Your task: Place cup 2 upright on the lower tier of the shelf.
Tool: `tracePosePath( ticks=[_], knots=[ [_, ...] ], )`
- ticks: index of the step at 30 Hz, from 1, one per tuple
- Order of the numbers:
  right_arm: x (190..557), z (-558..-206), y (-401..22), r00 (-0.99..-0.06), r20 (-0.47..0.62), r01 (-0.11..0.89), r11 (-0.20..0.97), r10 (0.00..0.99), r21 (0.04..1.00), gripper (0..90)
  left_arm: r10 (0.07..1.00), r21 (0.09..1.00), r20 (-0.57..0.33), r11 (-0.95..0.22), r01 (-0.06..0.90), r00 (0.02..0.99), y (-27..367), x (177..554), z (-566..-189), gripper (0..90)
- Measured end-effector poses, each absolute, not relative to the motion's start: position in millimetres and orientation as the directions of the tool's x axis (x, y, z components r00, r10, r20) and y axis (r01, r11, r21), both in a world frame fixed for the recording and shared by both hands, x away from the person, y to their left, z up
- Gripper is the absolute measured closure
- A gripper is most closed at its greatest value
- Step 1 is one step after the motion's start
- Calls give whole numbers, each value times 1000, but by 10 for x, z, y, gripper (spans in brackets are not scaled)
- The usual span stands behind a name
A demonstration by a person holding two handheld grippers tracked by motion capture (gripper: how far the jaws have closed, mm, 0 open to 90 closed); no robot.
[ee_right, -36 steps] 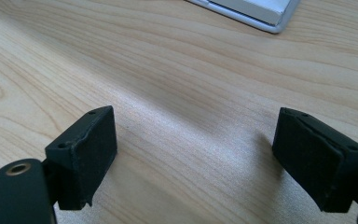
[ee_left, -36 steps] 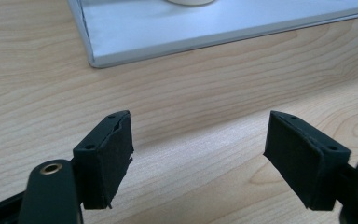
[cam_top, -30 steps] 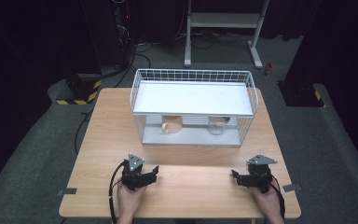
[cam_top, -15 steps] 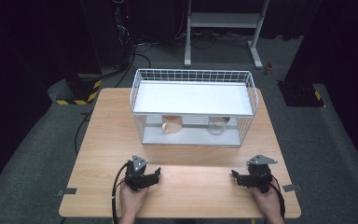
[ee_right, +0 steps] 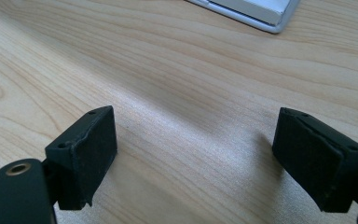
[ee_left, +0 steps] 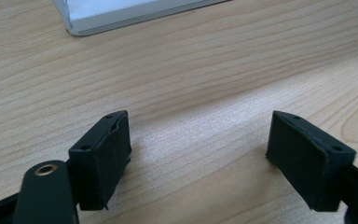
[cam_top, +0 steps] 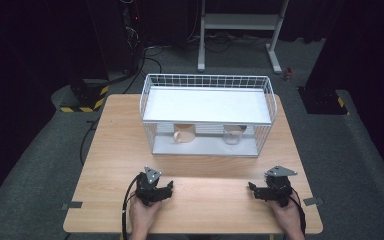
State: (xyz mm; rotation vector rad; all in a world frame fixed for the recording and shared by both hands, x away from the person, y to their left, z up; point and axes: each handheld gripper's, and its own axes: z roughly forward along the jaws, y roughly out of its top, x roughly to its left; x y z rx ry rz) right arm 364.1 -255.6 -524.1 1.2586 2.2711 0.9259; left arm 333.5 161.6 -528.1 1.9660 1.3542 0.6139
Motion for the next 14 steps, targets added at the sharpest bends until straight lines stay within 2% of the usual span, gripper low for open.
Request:
tracePosePath(
  ticks=[14],
  knots=[
    [3647, -5241, -2560, -530, -18, 594, 386, 848, 706, 135, 938, 742, 5, -236, 627, 347, 1609, 3338, -5281, 196]
  ],
)
